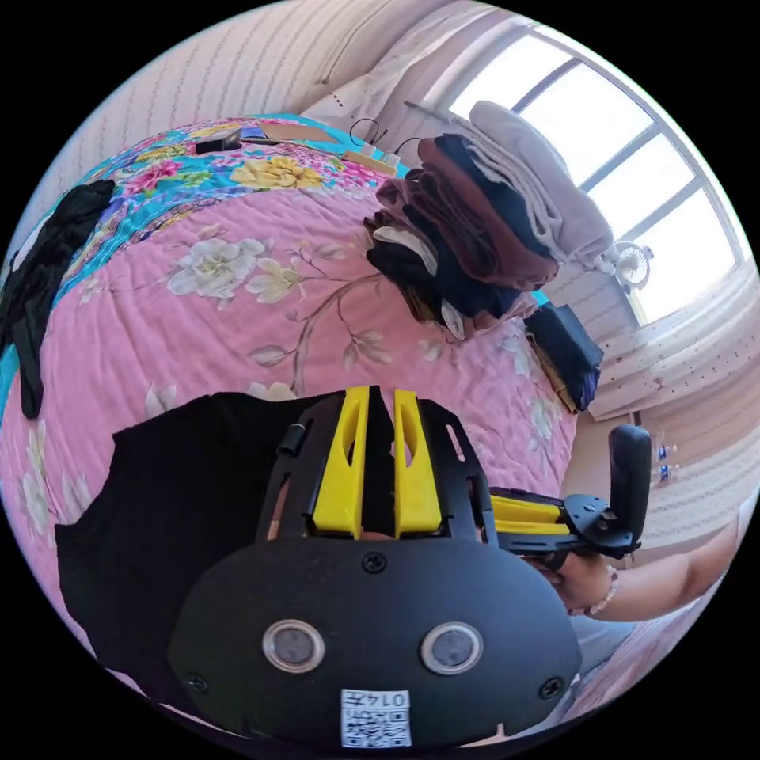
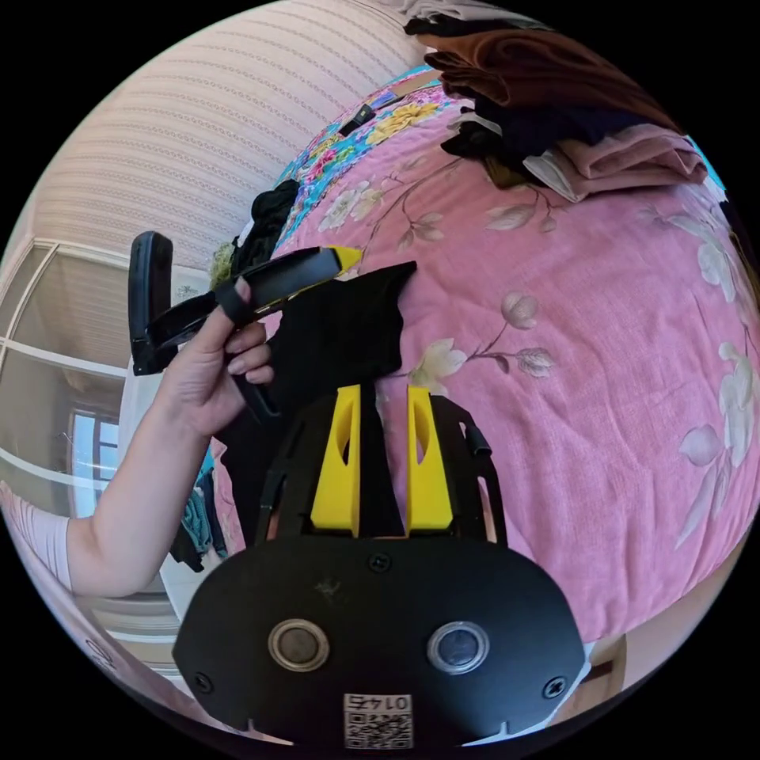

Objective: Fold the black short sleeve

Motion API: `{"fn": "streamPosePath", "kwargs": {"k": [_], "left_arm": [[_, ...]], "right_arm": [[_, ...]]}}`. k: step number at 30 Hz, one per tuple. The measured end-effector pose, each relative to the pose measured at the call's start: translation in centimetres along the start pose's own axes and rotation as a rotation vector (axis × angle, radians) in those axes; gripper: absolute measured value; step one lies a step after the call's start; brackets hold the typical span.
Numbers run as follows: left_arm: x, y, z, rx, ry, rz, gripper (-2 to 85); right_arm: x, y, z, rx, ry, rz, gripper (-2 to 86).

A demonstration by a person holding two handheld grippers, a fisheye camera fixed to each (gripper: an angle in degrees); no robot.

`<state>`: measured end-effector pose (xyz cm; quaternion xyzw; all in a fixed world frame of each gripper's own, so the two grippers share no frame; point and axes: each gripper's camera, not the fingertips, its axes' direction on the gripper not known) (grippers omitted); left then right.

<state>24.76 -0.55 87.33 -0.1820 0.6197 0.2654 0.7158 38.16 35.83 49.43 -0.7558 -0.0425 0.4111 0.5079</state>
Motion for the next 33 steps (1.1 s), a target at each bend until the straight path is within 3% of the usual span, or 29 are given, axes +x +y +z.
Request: {"fn": "streamPosePath", "kwargs": {"k": [5,9,20,26,33], "left_arm": [[1.3,-0.8,6.8,-0.166,-0.051,0.046,1.1],[0.5,-0.1,7.8,-0.151,0.011,0.027,-0.8],[-3.5,5.4,-1.8,0.162,0.096,-0.103,-1.0],[-6.6,8.2,-3.8,0.206,0.118,-0.195,-1.0],[-7.9,10.1,-7.9,0.286,0.111,-0.223,-1.0]], "right_arm": [[1.5,-0.8,0.3,-0.024,-0.035,0.013,4.6],[2.4,-0.9,-0.5,-0.018,-0.049,0.005,1.1],[1.6,0.9,-2.9,0.008,-0.022,-0.117,1.0],[1.0,1.1,-2.2,0.026,-0.002,-0.117,9.9],[-0.5,1.3,-2.2,0.034,-0.061,-0.184,1.7]]}}
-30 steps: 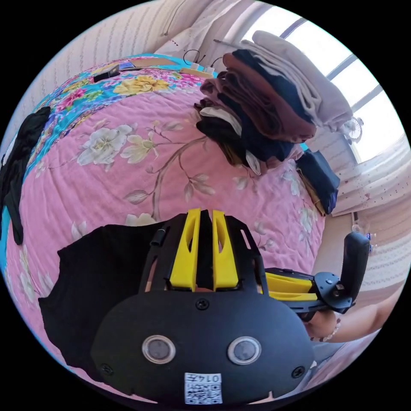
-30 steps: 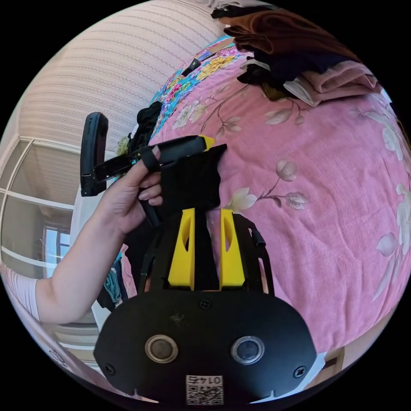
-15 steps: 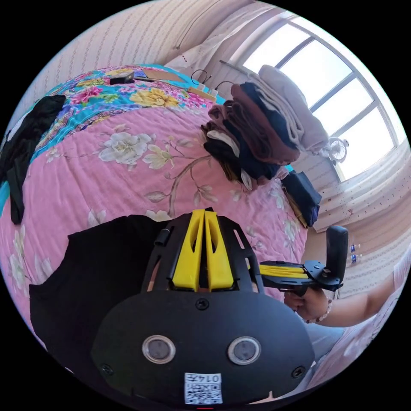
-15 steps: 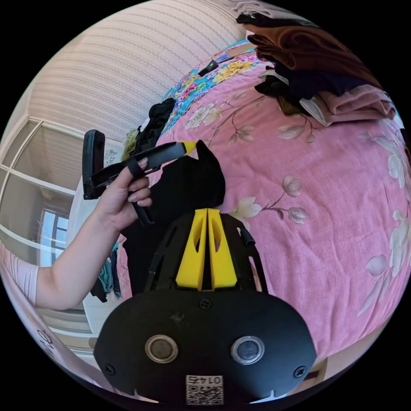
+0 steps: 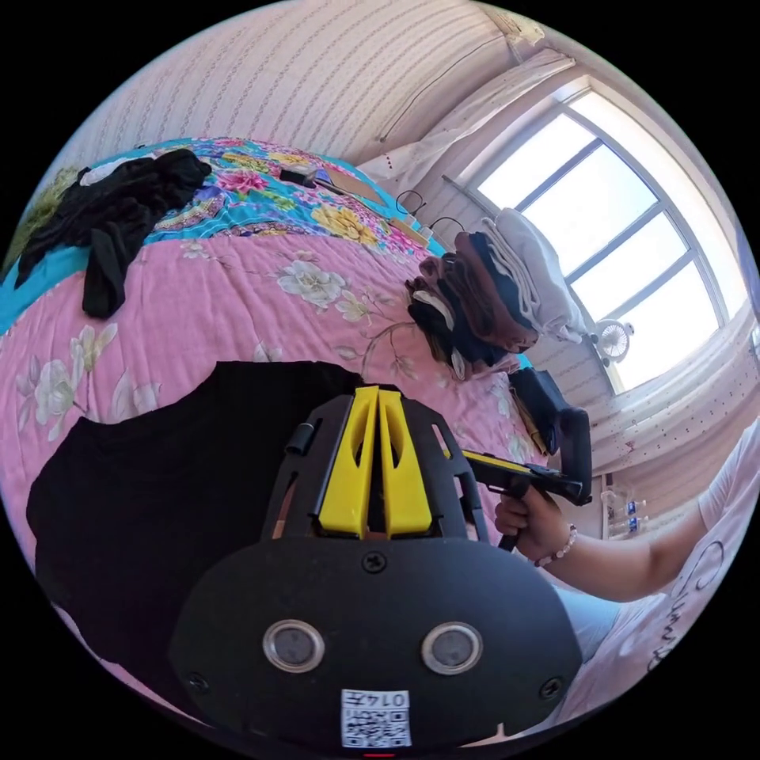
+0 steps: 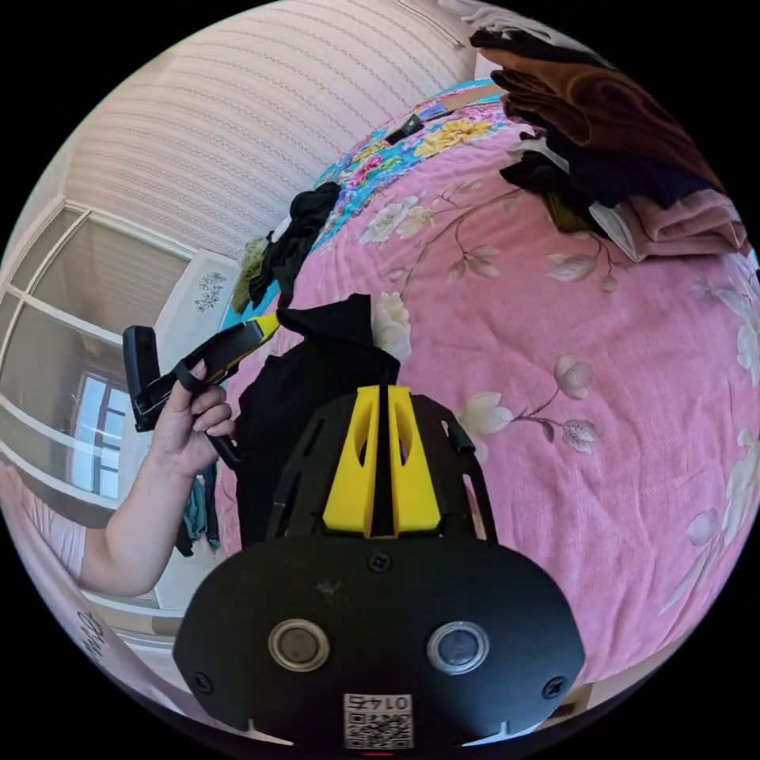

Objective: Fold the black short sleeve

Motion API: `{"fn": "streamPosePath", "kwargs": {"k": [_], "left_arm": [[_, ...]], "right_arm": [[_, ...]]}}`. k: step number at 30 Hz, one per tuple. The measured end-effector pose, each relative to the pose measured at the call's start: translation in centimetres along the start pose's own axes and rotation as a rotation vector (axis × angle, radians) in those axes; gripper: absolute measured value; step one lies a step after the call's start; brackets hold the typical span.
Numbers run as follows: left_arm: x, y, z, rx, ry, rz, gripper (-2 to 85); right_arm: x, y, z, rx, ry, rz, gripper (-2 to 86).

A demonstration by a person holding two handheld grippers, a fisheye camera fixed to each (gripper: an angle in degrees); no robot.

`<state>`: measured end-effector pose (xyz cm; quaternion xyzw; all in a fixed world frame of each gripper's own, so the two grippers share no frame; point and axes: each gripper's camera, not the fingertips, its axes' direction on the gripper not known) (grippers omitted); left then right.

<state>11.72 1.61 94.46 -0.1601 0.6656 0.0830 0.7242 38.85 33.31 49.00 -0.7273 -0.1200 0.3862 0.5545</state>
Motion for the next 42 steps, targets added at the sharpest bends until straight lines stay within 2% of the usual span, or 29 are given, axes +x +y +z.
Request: {"fn": "streamPosePath", "kwargs": {"k": [5,10,14,20,25,29,32,35,39,42], "left_arm": [[-2.1,3.4,-5.2,0.008,-0.041,-0.083,-1.0],[-5.7,8.2,-5.5,-0.078,-0.101,-0.236,-1.0],[-7.0,9.1,-6.0,-0.106,-0.117,-0.307,-1.0],[-7.0,3.8,-7.4,-0.078,-0.138,-0.228,-1.0],[-5.7,-4.3,-2.7,-0.11,-0.121,-0.088,-1.0],[-6.3,-7.8,1.4,-0.199,-0.216,-0.044,-1.0],[-7.5,-8.4,1.7,-0.2,-0.185,-0.073,-1.0],[-7.8,-8.6,-1.8,-0.173,-0.16,-0.125,-1.0],[-6.9,-5.6,-12.2,-0.013,-0.151,-0.196,-1.0],[-7.9,-0.8,-21.4,0.128,-0.249,-0.341,-1.0]], "right_arm": [[-4.8,2.0,-0.1,-0.042,0.019,-0.275,1.1],[-8.1,4.6,3.1,-0.197,0.164,-0.498,1.4],[-8.9,5.4,4.4,-0.262,0.21,-0.524,1.7],[-9.9,3.9,3.2,-0.174,0.193,-0.479,1.5],[-11.3,2.3,6.7,-0.221,0.18,-0.474,1.5],[-10.8,2.6,10.1,-0.338,0.263,-0.444,1.8],[-10.5,2.9,10.6,-0.291,0.236,-0.458,2.2],[-10.4,2.1,10.6,-0.313,0.193,-0.439,4.0],[-11.7,0.7,9.0,-0.33,0.205,-0.453,6.4],[-14.1,-0.6,8.7,-0.322,0.163,-0.518,6.1]]}}
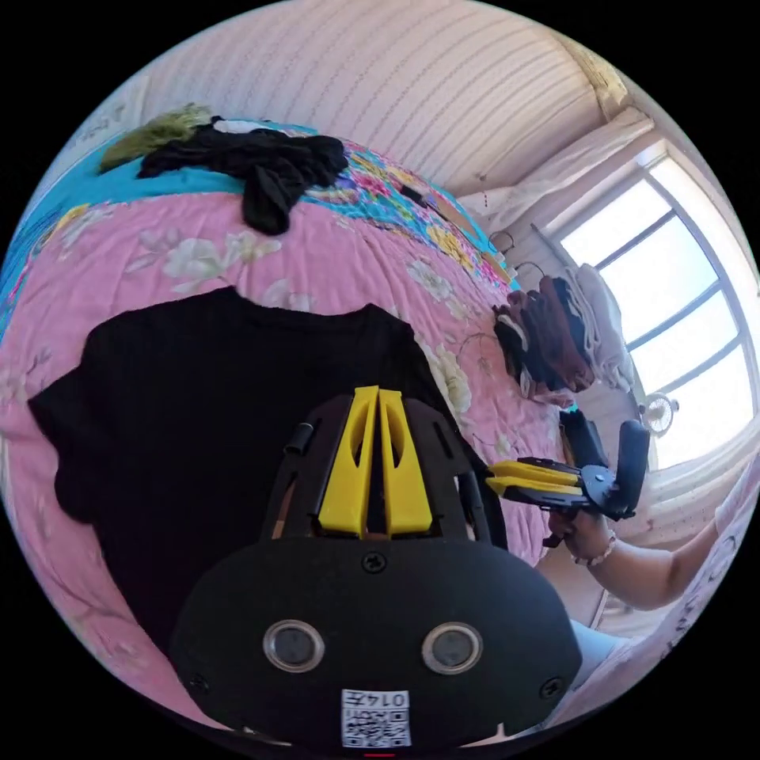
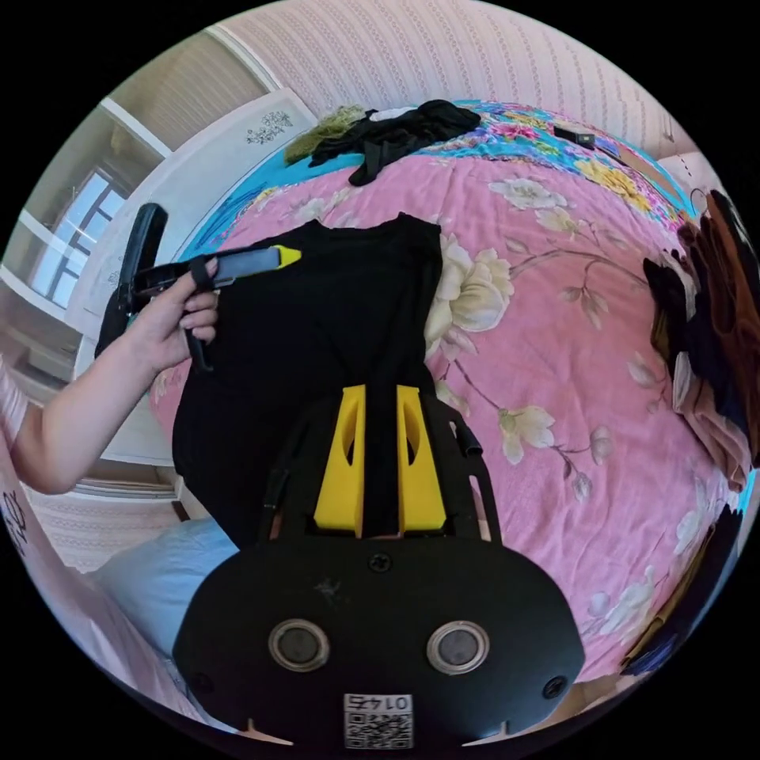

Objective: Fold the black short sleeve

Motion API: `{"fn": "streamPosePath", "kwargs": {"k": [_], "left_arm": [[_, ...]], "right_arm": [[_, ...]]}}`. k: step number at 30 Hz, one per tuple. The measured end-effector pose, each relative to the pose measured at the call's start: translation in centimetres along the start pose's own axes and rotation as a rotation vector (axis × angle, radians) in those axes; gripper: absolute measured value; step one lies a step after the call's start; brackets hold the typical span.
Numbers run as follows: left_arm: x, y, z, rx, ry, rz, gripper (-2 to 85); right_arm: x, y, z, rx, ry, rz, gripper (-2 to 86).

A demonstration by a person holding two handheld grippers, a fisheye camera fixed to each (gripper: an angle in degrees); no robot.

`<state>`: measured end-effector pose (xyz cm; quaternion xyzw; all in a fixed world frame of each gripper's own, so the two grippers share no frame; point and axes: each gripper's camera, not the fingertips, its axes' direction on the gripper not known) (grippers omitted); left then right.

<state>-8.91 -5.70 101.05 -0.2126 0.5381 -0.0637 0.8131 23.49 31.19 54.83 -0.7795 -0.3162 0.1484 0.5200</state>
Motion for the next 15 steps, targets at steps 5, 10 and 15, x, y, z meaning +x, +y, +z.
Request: {"fn": "streamPosePath", "kwargs": {"k": [5,10,15], "left_arm": [[-10.0,4.7,-10.6,0.129,-0.284,-0.342,-0.7],[-15.5,5.8,-14.5,0.2,-0.209,-0.503,3.7],[-15.9,4.6,-14.5,0.195,-0.119,-0.498,5.2]], "right_arm": [[-5.7,-8.1,2.4,-0.017,-0.179,-0.22,5.2],[-16.2,-17.8,8.4,-0.013,-0.311,-0.462,6.5],[-23.6,-23.7,14.1,-0.073,-0.289,-0.5,8.6]]}}
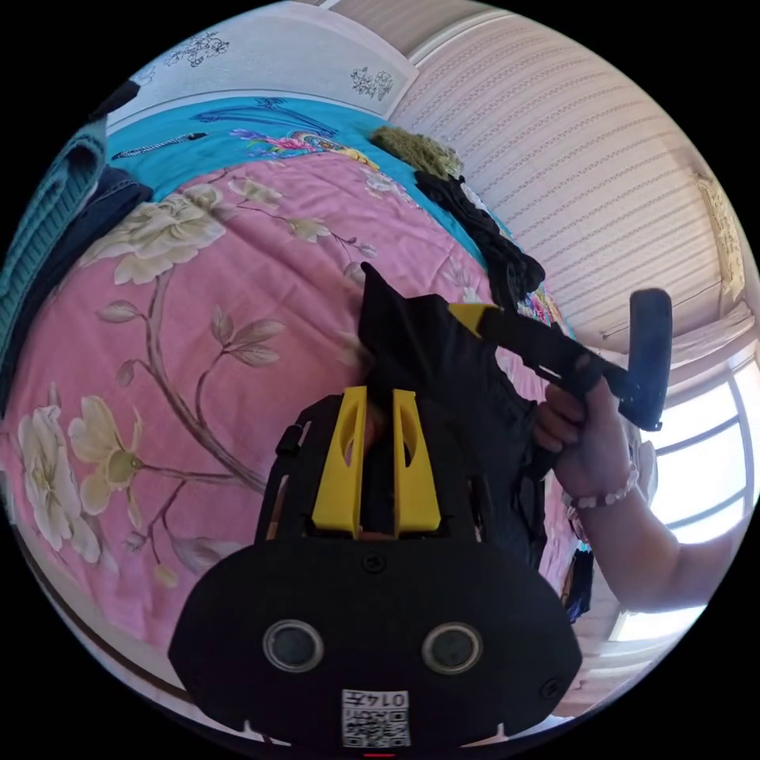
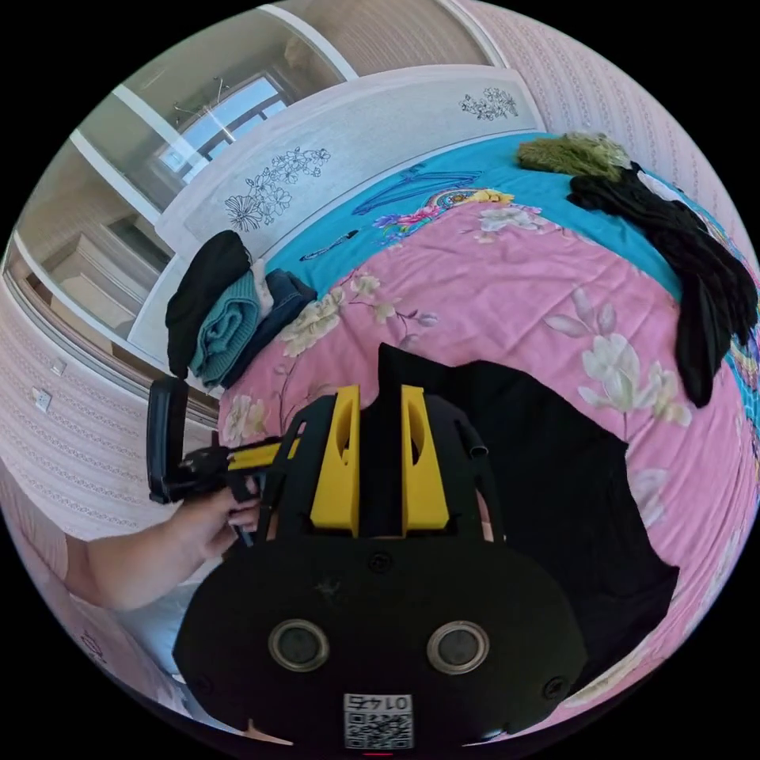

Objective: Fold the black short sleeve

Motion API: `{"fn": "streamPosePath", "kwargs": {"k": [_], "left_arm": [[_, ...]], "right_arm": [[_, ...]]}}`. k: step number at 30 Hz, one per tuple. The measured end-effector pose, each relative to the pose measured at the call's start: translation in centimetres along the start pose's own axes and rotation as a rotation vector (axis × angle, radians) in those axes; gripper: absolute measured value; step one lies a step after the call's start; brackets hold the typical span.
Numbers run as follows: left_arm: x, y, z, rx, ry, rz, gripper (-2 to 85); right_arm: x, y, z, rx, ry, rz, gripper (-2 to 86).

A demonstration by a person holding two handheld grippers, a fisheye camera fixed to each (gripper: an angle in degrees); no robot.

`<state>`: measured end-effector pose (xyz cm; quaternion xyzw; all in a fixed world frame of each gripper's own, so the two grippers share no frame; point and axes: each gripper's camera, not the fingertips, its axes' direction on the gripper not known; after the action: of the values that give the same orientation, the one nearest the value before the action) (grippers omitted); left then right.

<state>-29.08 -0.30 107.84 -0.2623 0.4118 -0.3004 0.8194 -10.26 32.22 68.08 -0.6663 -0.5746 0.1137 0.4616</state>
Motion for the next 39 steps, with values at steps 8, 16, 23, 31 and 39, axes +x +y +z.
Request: {"fn": "streamPosePath", "kwargs": {"k": [8,16,23,31,39], "left_arm": [[2.1,-0.1,-2.6,-0.028,0.0,0.074,-0.4],[10.8,4.4,-8.6,0.074,0.06,0.516,-0.7],[14.3,7.6,-9.4,-0.055,0.131,0.602,1.1],[17.4,4.1,-9.7,-0.023,0.051,0.512,3.4],[20.6,-5.3,-2.6,-0.164,0.051,0.45,8.2]], "right_arm": [[1.7,-4.7,6.5,-0.178,0.133,0.103,1.7],[6.8,5.7,-6.9,0.143,0.017,0.239,1.2],[11.0,13.6,-8.6,0.049,0.086,0.351,2.8],[12.6,17.0,-11.3,0.158,0.099,0.491,5.9],[15.7,22.5,-16.0,0.174,0.472,0.629,10.9]]}}
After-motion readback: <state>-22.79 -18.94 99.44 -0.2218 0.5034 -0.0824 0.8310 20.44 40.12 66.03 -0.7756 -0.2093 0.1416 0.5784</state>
